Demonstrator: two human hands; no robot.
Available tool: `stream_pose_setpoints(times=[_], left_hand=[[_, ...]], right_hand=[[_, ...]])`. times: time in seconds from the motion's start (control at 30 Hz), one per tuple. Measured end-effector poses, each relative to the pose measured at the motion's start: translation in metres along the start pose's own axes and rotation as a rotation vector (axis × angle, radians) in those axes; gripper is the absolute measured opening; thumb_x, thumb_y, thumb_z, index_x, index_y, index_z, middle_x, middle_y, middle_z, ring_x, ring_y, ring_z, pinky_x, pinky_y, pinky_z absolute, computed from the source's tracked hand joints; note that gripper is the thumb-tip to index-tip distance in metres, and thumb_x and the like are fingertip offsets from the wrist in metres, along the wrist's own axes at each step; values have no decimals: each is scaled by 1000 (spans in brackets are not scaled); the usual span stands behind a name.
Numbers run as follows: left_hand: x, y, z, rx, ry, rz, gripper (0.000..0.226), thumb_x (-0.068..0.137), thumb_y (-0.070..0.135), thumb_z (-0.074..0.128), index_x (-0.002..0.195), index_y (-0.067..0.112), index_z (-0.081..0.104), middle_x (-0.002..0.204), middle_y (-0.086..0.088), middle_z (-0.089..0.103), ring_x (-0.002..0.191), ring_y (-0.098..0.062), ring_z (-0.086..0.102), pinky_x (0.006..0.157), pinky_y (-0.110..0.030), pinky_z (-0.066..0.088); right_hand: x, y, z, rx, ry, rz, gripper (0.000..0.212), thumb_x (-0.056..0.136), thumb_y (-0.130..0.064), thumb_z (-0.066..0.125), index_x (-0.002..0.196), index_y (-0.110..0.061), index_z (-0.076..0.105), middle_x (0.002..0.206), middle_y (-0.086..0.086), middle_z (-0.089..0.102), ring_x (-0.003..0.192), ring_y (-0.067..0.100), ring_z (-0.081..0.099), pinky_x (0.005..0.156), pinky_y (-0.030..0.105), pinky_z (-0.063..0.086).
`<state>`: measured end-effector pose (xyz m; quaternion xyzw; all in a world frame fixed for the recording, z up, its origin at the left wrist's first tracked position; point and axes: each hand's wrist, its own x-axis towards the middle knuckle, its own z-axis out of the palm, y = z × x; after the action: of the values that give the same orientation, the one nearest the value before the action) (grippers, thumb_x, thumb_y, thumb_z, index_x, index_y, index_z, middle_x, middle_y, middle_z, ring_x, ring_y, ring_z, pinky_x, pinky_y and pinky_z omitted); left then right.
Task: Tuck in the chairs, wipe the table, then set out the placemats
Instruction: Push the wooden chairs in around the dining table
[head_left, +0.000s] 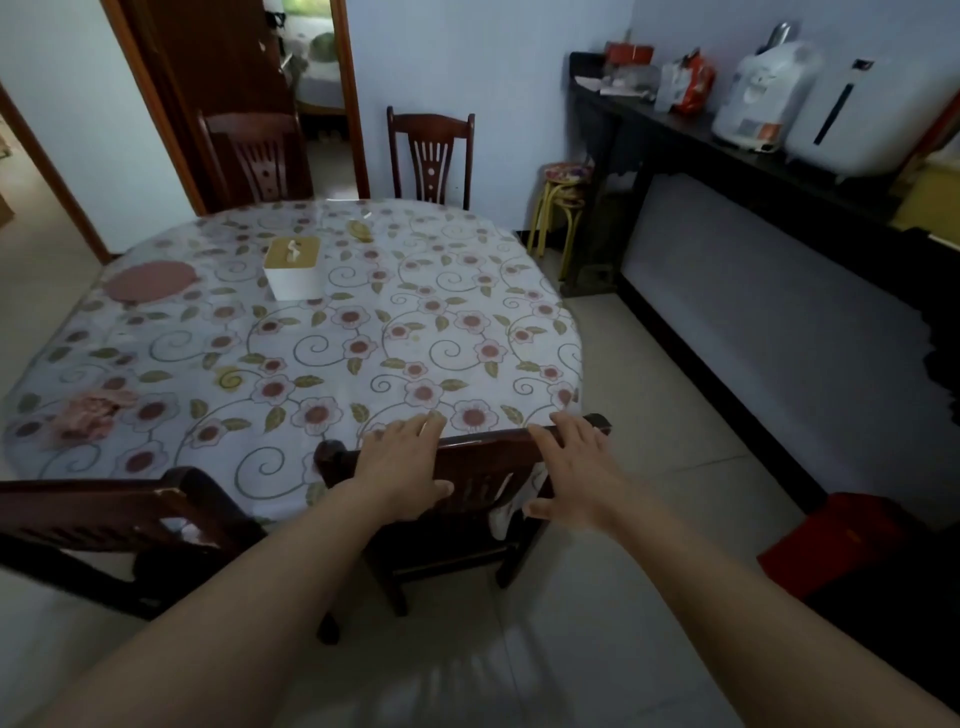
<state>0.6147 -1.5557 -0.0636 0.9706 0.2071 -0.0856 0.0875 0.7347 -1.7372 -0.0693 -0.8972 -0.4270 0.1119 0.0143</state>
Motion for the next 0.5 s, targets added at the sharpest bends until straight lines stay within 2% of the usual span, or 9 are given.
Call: stream_pose_setpoints(times=[0.17,0.27,0.4,0.5], left_hand=[[27,44,-18,-23,5,44,76,88,45,53,147,22,10,156,-3,17,140,-25,22,111,-49,23],[53,74,-25,-9,10,43,78,88,47,53,148,22,9,156,-3,16,141,-26,20,112,-49,22],[99,121,-29,-7,32,-14,78,86,49,53,147,21,12,155,-3,20,138,-26,27,109,-47,29],[134,163,-31,-43,23,-60,77,88,49,52,147,21,13,154,-3,21,137,-27,28,109,-48,29]], right_hand=[[8,42,-19,37,38,12,99,80,-54,64,151,-23,3,158,11,-5,144,30,-8,117,45,2],[18,77,-33,100,77,13,97,78,-50,67,150,-24,7,157,11,1,144,31,-2,117,45,6],[39,141,-44,125,73,-17,97,78,-50,67,149,-24,6,157,12,2,144,30,-1,116,43,5],[54,192,-55,106,79,-35,94,77,-48,68,148,-23,12,155,13,8,144,29,4,116,43,8]])
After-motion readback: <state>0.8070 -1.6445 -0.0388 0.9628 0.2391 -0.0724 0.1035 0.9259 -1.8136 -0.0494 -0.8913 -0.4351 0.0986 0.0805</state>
